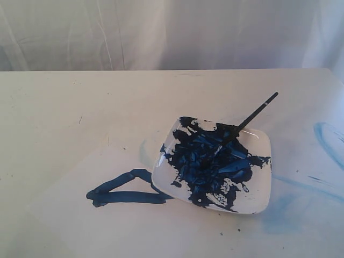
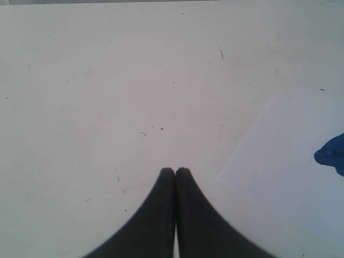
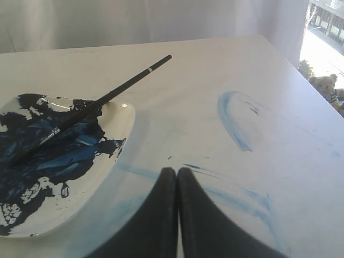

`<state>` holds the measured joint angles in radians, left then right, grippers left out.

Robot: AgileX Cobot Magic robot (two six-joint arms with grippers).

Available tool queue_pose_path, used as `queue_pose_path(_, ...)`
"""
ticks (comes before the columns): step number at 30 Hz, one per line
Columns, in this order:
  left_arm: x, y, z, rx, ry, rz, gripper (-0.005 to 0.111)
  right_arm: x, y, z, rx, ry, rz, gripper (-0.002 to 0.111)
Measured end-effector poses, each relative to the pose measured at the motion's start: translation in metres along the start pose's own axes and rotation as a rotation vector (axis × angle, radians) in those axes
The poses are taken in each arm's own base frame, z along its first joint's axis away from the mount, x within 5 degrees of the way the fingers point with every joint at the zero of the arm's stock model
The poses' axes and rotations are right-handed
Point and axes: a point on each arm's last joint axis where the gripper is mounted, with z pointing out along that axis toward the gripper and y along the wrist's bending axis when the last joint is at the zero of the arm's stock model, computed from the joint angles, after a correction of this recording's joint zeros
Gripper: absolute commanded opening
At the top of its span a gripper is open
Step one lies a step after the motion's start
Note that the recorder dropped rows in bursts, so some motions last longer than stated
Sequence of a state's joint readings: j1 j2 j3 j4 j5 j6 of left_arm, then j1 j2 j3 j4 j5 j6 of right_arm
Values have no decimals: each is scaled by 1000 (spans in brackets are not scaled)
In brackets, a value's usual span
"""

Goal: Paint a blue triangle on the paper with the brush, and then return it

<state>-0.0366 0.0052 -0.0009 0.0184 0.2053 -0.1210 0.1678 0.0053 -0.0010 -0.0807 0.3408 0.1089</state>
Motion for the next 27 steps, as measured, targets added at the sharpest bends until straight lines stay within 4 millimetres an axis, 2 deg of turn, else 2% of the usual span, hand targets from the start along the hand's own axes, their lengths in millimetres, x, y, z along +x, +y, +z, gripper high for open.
queue_pose_path(27, 0, -1, 0, 10, 0, 4, 0, 0, 0, 0, 0, 0, 2, 0)
